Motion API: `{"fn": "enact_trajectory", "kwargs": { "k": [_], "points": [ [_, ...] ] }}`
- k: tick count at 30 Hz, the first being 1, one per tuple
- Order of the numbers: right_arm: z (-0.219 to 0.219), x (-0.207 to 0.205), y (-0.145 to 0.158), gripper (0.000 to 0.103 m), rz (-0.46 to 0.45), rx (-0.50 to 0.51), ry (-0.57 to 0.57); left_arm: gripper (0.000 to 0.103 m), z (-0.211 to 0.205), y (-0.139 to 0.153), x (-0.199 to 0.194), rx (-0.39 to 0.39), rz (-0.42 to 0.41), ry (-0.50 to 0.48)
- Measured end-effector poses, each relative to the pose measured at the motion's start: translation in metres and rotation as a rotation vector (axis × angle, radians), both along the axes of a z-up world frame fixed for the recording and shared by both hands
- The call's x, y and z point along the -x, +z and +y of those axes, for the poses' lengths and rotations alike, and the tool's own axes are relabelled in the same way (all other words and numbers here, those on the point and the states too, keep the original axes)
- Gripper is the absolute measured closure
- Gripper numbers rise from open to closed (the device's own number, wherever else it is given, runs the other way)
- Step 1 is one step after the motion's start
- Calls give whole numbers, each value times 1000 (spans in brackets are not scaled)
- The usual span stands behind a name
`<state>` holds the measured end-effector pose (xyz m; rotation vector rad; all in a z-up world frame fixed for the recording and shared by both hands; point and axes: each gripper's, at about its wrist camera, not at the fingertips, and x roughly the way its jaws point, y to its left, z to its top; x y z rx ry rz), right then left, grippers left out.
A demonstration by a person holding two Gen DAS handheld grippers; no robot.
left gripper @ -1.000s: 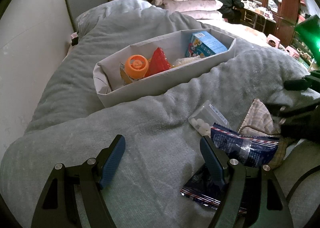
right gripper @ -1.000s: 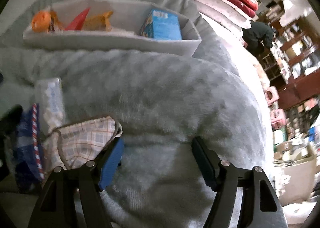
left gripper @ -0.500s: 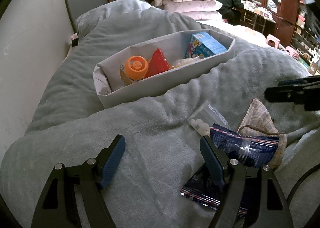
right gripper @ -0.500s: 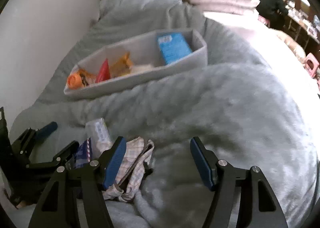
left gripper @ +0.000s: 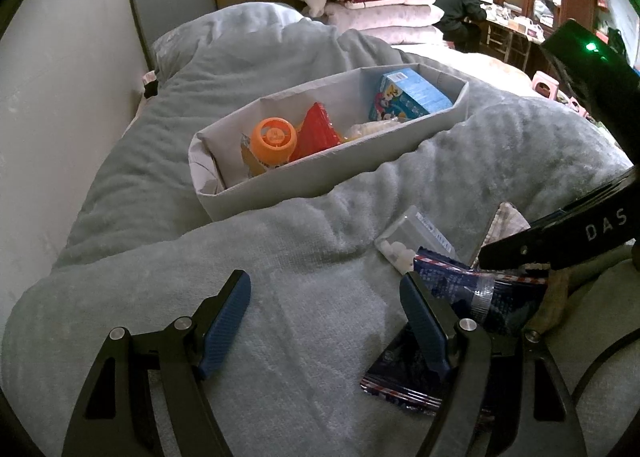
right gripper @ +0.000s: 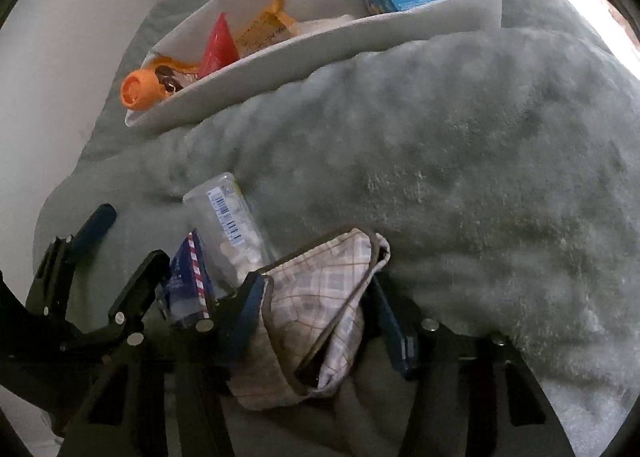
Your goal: Organize objects
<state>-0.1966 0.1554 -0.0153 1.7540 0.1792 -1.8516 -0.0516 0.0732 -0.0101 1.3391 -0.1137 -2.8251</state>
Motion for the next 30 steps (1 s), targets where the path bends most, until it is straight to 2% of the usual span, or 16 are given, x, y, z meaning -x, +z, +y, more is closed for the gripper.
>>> {"fn": "enact_trajectory", "kwargs": {
  "k": [2, 5, 10, 15, 21, 23, 30],
  "points": [
    [4, -2, 3, 55, 8, 26, -12, 27, 0, 0, 0, 1, -1, 0],
    [17, -4, 9, 66, 23, 115, -50, 27, 0, 0, 0, 1, 1, 1],
    [39, -7, 21, 68, 48, 227, -119, 27, 0, -1, 1, -2, 5, 4],
    [69, -5, 48, 70, 156, 292, -213, 27, 1, 0, -1, 3, 18, 2],
    [95, -15, 76, 70, 324, 308, -325, 27, -2, 1, -1, -7, 23, 10],
    [97, -15, 76, 70, 337, 304, -339, 27, -2, 1, -1, -9, 22, 12],
    [92, -7, 61, 70, 284, 316, -362, 27, -3, 0, -1, -8, 15, 14]
  ]
}}
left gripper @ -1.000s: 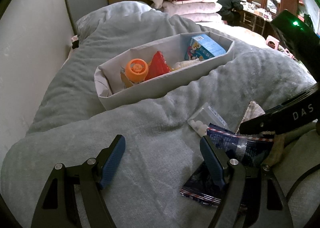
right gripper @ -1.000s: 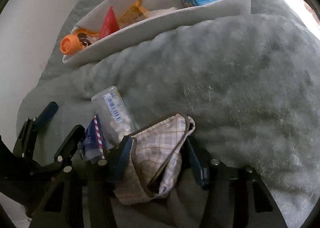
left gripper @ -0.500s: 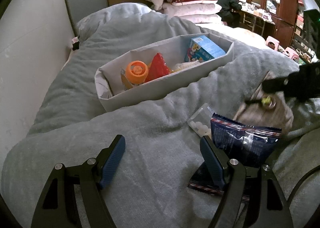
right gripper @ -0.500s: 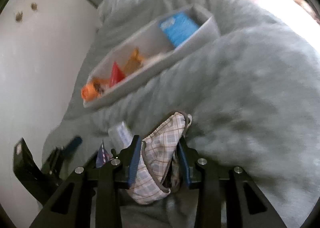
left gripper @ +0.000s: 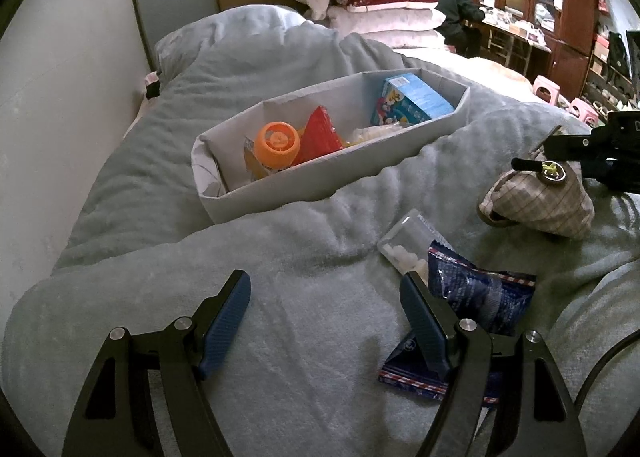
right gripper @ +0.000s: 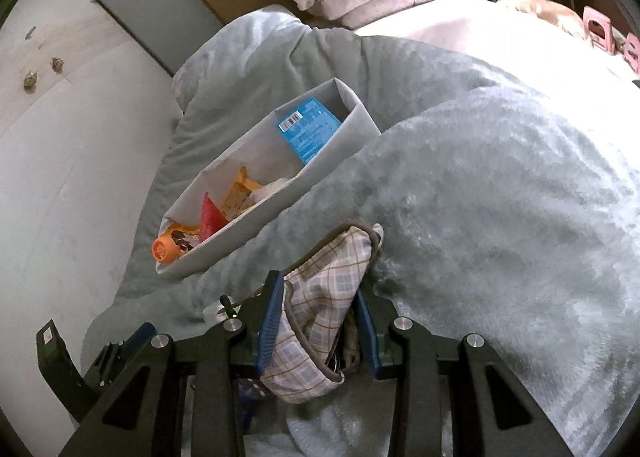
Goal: Organize objects
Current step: 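Lift the plaid pouch with the right gripper toward the white basket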
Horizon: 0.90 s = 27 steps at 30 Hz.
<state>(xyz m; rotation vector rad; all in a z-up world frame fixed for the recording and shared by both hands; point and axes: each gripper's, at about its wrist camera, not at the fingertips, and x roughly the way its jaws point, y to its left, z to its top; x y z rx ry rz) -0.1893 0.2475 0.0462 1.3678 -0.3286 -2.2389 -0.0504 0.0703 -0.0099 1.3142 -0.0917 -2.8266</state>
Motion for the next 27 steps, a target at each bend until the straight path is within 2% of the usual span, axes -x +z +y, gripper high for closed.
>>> {"fn": "enact_trajectory", "kwargs": {
  "k": [12, 22, 27],
  "points": [
    [5, 18, -17, 69, -87, 49, -3, 27, 0, -1, 1, -1, -11, 6],
    [5, 18, -18, 69, -85, 57, 0, 27, -1, 0, 0, -1, 0, 10],
    [6, 15, -6, 70, -61, 97, 17, 27, -8, 9, 2, -51, 24, 12]
  ]
}}
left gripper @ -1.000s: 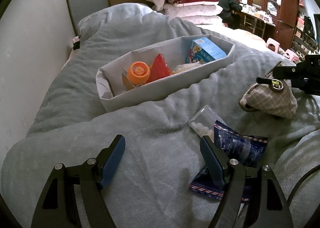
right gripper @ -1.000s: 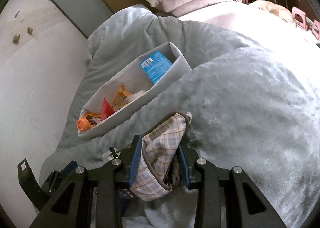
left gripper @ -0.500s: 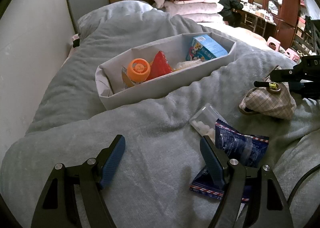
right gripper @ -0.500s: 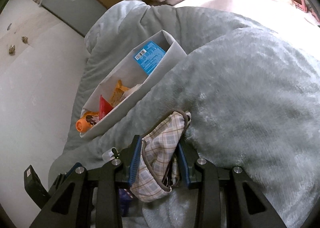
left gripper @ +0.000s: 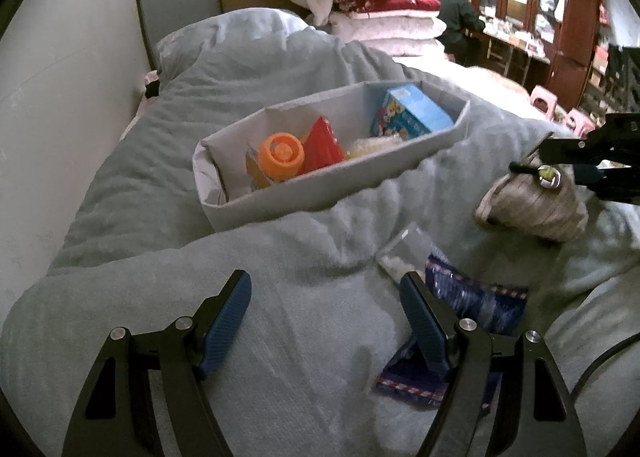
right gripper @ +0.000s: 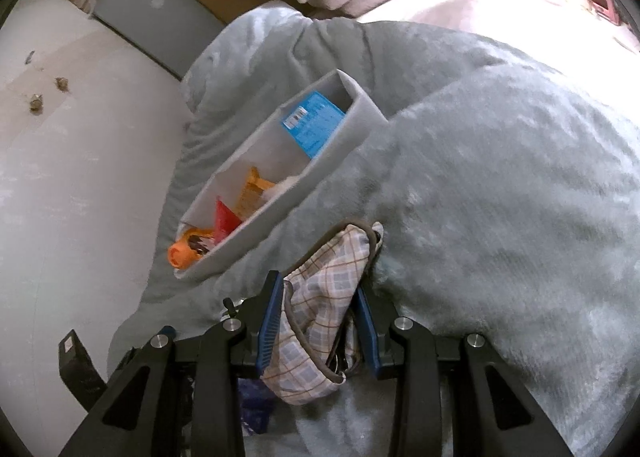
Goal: Organize objects
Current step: 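Lift the plaid pouch with the right gripper toward the white basket, then lower the plaid pouch into the white basket and open the right gripper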
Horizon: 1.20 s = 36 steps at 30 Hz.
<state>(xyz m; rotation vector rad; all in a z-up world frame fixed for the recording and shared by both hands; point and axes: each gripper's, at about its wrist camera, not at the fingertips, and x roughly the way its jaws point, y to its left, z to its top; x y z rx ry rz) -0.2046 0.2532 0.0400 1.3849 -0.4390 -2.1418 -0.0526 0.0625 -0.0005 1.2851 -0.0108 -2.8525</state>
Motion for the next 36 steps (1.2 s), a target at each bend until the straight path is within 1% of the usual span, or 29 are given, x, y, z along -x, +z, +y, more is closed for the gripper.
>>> {"fn": "enact_trajectory", "kwargs": {
  "k": [1, 2, 3, 5, 7, 8, 10, 11, 12, 13, 15, 17, 19, 20, 21, 23, 25, 26, 27, 29, 31, 32, 34, 36],
  "points": [
    [-3, 2, 2, 71, 3, 2, 5, 27, -2, 2, 2, -11, -1, 3],
    [-6, 6, 5, 80, 8, 3, 8, 27, -5, 4, 6, -23, -4, 5],
    [-10, 11, 9, 85, 11, 6, 9, 27, -7, 7, 10, -33, -4, 8],
    [-16, 23, 15, 90, 6, 22, -2, 27, -10, 13, 16, -34, 5, 12],
    [-22, 36, 23, 90, -3, 37, -34, 27, -12, 19, 24, -33, 11, 19],
    [-27, 43, 25, 90, -10, 37, -33, 27, -12, 21, 26, -32, 11, 22],
    [-41, 52, 28, 90, -16, -13, -7, 27, -11, 23, 28, -22, 14, 29],
    [-48, 51, 29, 88, -6, -55, 17, 27, -9, 24, 27, -19, 16, 27],
    [-54, 47, 31, 88, 14, -111, 44, 27, -8, 25, 25, -19, 17, 22],
    [-59, 40, 31, 87, 42, -183, 64, 27, -7, 25, 23, -17, 17, 18],
    [-61, 27, 31, 71, 81, -276, 84, 27, -3, 27, 20, -10, 24, 13],
    [-59, 14, 28, 63, 112, -360, 71, 27, 0, 30, 18, -6, 34, 5],
    [-50, 9, 25, 59, 126, -386, 50, 27, 1, 32, 19, 1, 38, 2],
    [-47, 11, 22, 53, 122, -383, 44, 27, 2, 33, 19, 5, 39, 0],
    [-46, 16, 17, 49, 98, -371, 45, 27, 2, 33, 19, 9, 41, 1],
    [-43, 26, 6, 49, 38, -340, 63, 27, 2, 33, 20, 7, 38, 2],
    [-41, 33, -5, 48, -1, -289, 104, 27, 1, 30, 22, 1, 28, 5],
    [-41, 36, -10, 51, -23, -256, 135, 27, 1, 29, 22, -1, 23, 8],
    [-41, 38, -15, 68, -49, -206, 171, 27, 0, 28, 22, -5, 18, 12],
    [-38, 40, -20, 70, -77, -139, 187, 27, -3, 28, 21, -12, 21, 19],
    [-36, 36, -13, 73, -53, -116, 180, 27, -5, 30, 22, -23, 27, 14],
    [-36, 33, -8, 80, -32, -109, 187, 27, -6, 31, 23, -23, 25, 12],
    [-38, 26, 8, 80, 26, -108, 193, 27, -8, 36, 31, -24, 18, 12],
    [-44, 24, 23, 80, 69, -117, 183, 27, -11, 43, 37, -45, 25, 10]
  ]
}}
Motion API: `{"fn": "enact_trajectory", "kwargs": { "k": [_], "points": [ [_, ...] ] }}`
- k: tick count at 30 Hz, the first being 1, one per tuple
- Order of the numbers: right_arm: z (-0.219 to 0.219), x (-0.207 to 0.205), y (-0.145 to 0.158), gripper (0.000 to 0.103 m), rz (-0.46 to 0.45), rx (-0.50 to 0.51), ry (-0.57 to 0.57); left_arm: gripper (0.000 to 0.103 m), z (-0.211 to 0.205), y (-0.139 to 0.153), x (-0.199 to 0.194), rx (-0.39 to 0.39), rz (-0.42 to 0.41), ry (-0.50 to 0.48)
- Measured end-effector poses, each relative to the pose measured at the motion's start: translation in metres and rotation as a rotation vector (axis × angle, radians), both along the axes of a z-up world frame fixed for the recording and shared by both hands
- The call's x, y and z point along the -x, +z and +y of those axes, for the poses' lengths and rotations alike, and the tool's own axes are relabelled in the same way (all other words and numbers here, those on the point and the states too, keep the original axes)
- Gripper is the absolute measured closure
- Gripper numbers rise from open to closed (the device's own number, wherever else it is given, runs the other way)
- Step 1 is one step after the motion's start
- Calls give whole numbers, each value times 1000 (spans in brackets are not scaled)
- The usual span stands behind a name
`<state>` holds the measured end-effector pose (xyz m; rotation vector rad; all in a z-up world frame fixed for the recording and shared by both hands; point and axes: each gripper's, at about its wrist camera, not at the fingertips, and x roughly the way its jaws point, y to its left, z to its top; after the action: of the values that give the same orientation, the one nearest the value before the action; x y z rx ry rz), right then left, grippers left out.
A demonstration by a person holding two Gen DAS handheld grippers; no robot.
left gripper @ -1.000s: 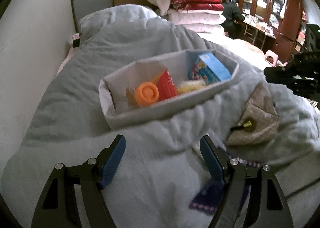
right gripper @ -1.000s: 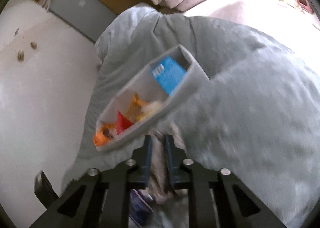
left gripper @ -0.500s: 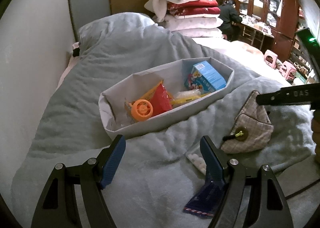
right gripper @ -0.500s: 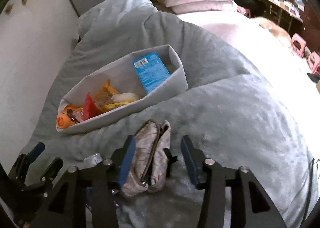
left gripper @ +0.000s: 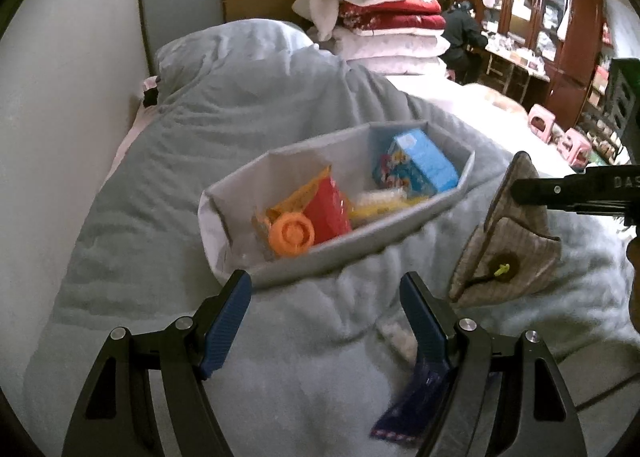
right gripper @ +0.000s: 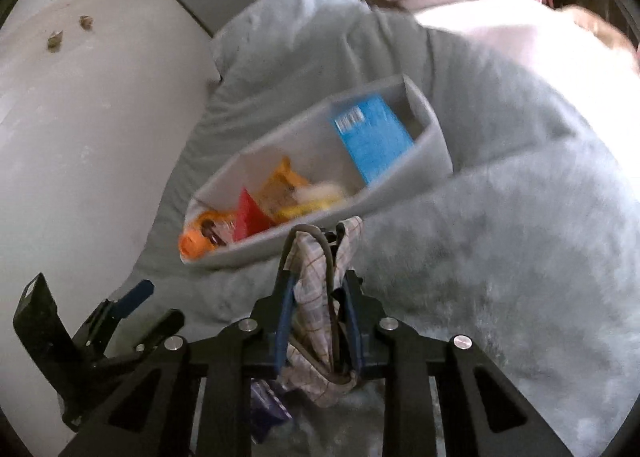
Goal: Organize objects
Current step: 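Lower the plaid pouch into the white basket and open the right gripper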
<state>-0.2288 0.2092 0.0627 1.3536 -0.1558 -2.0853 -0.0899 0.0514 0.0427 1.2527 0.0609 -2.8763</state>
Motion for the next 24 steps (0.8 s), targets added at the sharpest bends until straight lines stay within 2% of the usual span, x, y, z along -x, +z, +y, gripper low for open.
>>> {"fn": "enact_trajectory", "kwargs": {
  "k": [6, 9, 12, 15, 16, 18, 21, 24],
  "points": [
    [-22, 12, 44, 80, 71, 43, -55, 27, -16, 25, 23, -62, 28, 17],
    [-46, 32, 62, 80, 145, 11, -131, 27, -27, 29, 42, -53, 7, 54],
    [-77, 49, 66, 80, 200, -10, -134, 27, -39, 27, 57, -87, -20, 102],
    [-112, 53, 56, 80, 307, -78, -115, 27, -47, 15, 70, -135, -63, 144],
    [-122, 54, 47, 79, 314, -99, -87, 27, -48, 9, 73, -140, -82, 158],
    [-143, 60, 24, 79, 284, -165, -32, 27, -48, 0, 74, -143, -102, 169],
    [-147, 66, -3, 76, 218, -245, -42, 27, -46, -6, 69, -145, -105, 161],
    [-135, 66, -8, 76, 199, -240, -60, 27, -46, -5, 66, -144, -108, 155]
  ]
}}
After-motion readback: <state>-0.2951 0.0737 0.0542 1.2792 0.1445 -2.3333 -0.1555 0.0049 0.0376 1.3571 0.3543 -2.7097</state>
